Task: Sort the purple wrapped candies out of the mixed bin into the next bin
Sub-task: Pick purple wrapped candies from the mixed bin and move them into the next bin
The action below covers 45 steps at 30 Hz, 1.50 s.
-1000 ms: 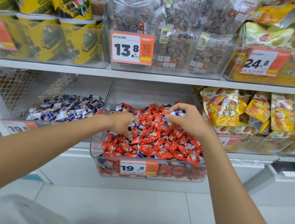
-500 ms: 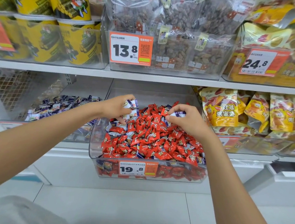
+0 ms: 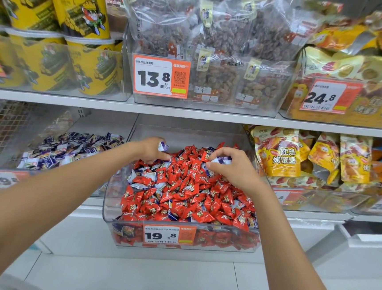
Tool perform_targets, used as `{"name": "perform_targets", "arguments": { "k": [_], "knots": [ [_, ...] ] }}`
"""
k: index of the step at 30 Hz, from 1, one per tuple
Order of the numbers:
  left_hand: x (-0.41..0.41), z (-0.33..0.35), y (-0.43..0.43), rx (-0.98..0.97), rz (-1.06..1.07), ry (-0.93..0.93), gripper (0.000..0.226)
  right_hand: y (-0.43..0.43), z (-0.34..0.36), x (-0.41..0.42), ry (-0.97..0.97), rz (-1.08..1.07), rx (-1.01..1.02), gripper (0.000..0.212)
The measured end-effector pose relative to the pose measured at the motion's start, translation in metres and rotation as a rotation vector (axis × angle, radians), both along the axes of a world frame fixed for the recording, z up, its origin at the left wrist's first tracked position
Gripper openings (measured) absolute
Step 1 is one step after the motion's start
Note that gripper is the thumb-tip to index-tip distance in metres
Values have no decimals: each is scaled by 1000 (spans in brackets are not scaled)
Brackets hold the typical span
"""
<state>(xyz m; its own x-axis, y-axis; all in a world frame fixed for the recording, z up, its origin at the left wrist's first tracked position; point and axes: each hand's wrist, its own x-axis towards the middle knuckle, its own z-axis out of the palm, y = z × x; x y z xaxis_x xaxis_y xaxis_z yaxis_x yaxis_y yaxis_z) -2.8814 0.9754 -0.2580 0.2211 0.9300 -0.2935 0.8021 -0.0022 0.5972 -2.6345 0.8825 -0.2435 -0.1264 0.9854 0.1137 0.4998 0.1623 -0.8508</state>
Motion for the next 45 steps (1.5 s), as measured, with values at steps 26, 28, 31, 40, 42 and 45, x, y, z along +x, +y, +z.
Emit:
{"name": "perform_targets", "arguments": {
  "k": [26, 28, 31, 40, 42, 45],
  "knots": [
    [-113, 18, -95, 292, 229, -677, 11, 23, -13, -130, -432, 293, -29, 33],
    [-117, 7, -94, 279, 267, -740, 8, 34, -28, -144, -609, 368, -90, 48],
    [-121, 0, -91, 256, 283, -782, 6, 40, -42, -154, -720, 430, -110, 49],
    [-127, -12, -93, 254, 265, -751, 21, 52, -16, -111, -438, 279, -95, 38],
    [-126, -14, -92, 251, 279, -756, 19, 54, -10, -111, -401, 250, -78, 30],
    [-125, -19, -91, 236, 299, -736, 13, 47, -14, -134, -321, 328, -151, 48]
  ]
}}
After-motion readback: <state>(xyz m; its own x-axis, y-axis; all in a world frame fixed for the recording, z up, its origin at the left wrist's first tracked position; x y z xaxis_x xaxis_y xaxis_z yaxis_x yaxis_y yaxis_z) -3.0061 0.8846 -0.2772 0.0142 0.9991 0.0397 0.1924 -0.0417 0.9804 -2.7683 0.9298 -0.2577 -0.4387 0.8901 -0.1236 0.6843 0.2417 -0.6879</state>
